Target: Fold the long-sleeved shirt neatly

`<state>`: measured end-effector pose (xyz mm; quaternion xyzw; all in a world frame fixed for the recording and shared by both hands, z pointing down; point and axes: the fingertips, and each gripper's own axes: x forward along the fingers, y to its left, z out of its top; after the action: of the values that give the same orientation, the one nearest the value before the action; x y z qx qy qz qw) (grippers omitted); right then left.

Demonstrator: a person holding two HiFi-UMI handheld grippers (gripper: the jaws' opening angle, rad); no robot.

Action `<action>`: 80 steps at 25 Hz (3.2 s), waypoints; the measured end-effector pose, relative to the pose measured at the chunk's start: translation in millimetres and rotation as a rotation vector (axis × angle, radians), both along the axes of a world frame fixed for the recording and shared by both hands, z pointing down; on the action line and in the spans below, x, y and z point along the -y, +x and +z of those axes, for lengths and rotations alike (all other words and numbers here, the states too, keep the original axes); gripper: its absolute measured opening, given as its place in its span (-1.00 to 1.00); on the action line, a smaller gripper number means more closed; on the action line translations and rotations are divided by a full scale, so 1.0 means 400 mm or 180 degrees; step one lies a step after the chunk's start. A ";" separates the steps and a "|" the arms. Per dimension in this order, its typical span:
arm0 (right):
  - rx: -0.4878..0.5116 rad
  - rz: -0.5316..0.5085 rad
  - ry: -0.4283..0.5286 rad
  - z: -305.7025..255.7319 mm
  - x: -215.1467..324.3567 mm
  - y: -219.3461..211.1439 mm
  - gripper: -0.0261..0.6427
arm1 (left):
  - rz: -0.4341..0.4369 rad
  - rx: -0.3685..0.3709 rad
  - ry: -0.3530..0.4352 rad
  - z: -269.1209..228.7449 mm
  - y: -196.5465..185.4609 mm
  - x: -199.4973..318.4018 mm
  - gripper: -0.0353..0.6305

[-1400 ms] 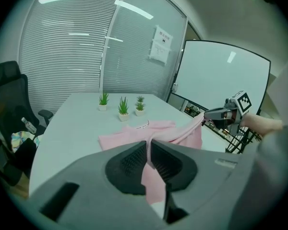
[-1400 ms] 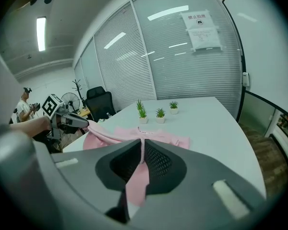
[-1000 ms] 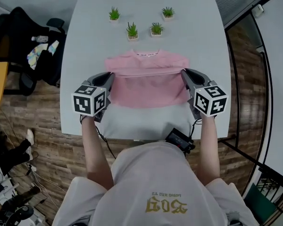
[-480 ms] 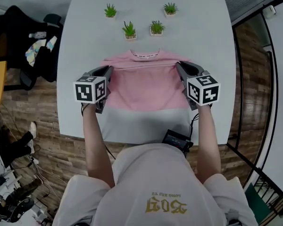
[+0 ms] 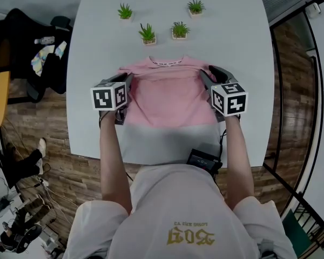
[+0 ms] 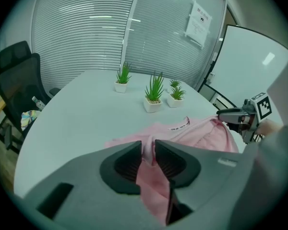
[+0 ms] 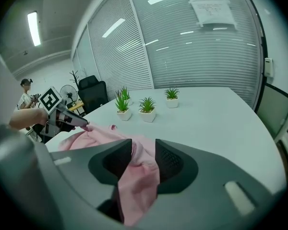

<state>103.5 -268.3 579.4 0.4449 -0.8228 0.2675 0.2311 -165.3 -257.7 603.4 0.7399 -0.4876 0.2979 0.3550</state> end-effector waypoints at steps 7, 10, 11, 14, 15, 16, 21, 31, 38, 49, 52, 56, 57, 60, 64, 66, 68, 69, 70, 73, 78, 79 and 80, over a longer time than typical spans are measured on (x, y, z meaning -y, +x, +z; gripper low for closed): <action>0.0156 0.0161 0.0201 -0.044 0.006 0.027 -0.36 | -0.0378 0.0016 0.0152 -0.015 -0.029 0.019 -0.14; 0.0158 0.0200 0.0254 -0.057 -0.002 0.033 -0.36 | -0.0425 0.0000 0.0225 -0.037 -0.041 0.020 -0.07; 0.0165 0.0214 0.0261 -0.060 -0.006 0.034 -0.36 | -0.0413 0.0003 0.0241 -0.042 -0.042 0.019 -0.07; 0.0200 0.0272 0.0279 -0.071 -0.023 0.035 -0.36 | -0.0356 -0.0010 0.0269 -0.055 -0.036 0.008 -0.06; 0.0206 0.0286 0.0286 -0.077 -0.031 0.034 -0.36 | -0.0329 -0.0023 0.0276 -0.059 -0.032 0.001 -0.06; 0.0210 0.0297 0.0297 -0.084 -0.039 0.032 -0.36 | -0.0299 -0.0043 0.0286 -0.065 -0.026 -0.007 -0.06; 0.0215 0.0354 0.0406 -0.131 -0.090 0.018 -0.38 | -0.0122 -0.0141 0.0388 -0.108 0.008 -0.051 -0.08; 0.0242 0.0671 0.0630 -0.218 -0.242 -0.025 -0.50 | 0.0324 -0.0297 0.0460 -0.178 0.035 -0.185 -0.31; 0.0328 0.0960 0.0936 -0.302 -0.369 -0.066 -0.70 | 0.0563 -0.0402 0.0752 -0.268 0.047 -0.280 -0.62; 0.0567 0.0976 0.1087 -0.359 -0.525 -0.133 -0.89 | 0.0632 -0.0637 0.1351 -0.389 0.041 -0.407 -0.89; 0.0543 0.1007 0.1127 -0.381 -0.551 -0.133 -0.89 | 0.0666 -0.0645 0.1426 -0.412 0.050 -0.433 -0.89; 0.0467 0.1004 0.1195 -0.403 -0.566 -0.133 -0.89 | 0.0718 -0.0589 0.1559 -0.444 0.064 -0.442 -0.89; 0.0456 0.0996 0.1207 -0.406 -0.569 -0.136 -0.89 | 0.0735 -0.0563 0.1579 -0.447 0.066 -0.443 -0.89; 0.0424 0.0983 0.1237 -0.410 -0.579 -0.142 -0.89 | 0.0781 -0.0524 0.1605 -0.447 0.071 -0.448 -0.89; 0.0384 0.0989 0.1245 -0.412 -0.579 -0.143 -0.89 | 0.0802 -0.0525 0.1615 -0.448 0.071 -0.447 -0.89; 0.0381 0.1000 0.1239 -0.412 -0.578 -0.143 -0.89 | 0.0793 -0.0534 0.1613 -0.450 0.067 -0.444 -0.89; 0.0376 0.1003 0.1234 -0.412 -0.578 -0.145 -0.89 | 0.0781 -0.0539 0.1612 -0.452 0.058 -0.442 -0.89; 0.0373 0.1001 0.1232 -0.412 -0.577 -0.147 -0.89 | 0.0773 -0.0538 0.1611 -0.452 0.053 -0.441 -0.89; 0.0369 0.0999 0.1230 -0.411 -0.576 -0.150 -0.89 | 0.0763 -0.0538 0.1610 -0.451 0.048 -0.441 -0.89; 0.0363 0.0980 0.1225 -0.411 -0.576 -0.157 -0.89 | 0.0733 -0.0545 0.1603 -0.448 0.035 -0.444 -0.89; 0.0374 0.0943 0.1244 -0.414 -0.581 -0.170 -0.89 | 0.0720 -0.0559 0.1583 -0.444 0.023 -0.449 -0.89; 0.0375 0.0941 0.1244 -0.414 -0.582 -0.172 -0.89 | 0.0720 -0.0558 0.1579 -0.442 0.021 -0.450 -0.89; 0.0372 0.0941 0.1243 -0.414 -0.582 -0.173 -0.89 | 0.0722 -0.0553 0.1576 -0.441 0.020 -0.451 -0.89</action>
<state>34.4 -35.6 413.7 0.5804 -0.7969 0.1596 0.0512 -157.4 -77.4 426.9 0.8767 -0.4273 0.1431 0.1684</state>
